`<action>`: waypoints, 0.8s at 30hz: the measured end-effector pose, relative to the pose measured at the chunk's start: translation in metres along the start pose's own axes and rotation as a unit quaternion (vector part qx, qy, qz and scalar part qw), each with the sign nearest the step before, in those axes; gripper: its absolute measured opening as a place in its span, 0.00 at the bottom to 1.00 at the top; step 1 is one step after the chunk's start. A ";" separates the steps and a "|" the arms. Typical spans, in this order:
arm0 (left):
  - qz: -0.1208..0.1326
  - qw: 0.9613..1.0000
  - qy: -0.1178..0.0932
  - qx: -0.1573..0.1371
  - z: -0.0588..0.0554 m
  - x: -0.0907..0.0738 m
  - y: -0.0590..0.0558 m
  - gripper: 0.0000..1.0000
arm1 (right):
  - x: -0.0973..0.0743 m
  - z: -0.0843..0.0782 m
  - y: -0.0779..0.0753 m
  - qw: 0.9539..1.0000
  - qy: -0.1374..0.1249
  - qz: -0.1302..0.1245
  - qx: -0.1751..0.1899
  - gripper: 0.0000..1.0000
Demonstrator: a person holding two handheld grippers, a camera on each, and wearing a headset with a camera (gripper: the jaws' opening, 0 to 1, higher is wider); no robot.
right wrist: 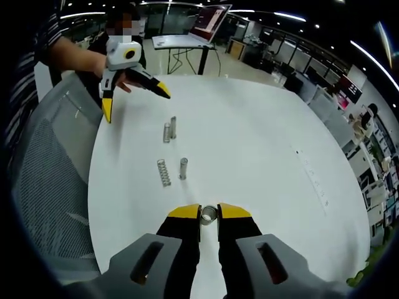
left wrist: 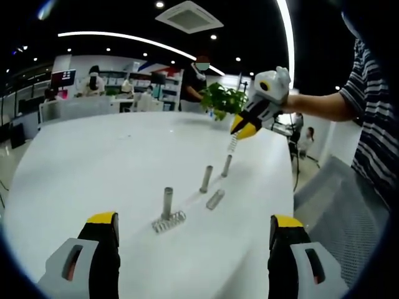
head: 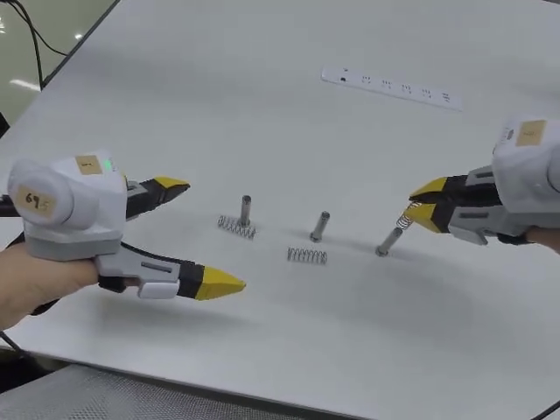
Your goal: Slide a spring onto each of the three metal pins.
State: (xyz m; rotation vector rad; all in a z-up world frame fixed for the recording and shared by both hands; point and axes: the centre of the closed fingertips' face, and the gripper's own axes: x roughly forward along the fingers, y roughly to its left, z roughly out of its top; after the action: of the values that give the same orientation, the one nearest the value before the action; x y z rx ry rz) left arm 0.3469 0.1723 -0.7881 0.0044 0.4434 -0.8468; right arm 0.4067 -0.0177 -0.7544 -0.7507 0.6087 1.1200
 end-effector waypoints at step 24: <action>0.004 1.000 -0.003 -0.007 0.001 -0.004 0.002 0.98 | 0.007 -0.007 0.003 1.000 0.004 0.002 0.015 0.07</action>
State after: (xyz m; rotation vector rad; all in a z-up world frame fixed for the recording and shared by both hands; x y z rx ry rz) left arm 0.3469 0.1762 -0.7857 -0.0090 0.4421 -0.8363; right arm 0.4061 -0.0186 -0.7650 -0.7286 0.6323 1.1103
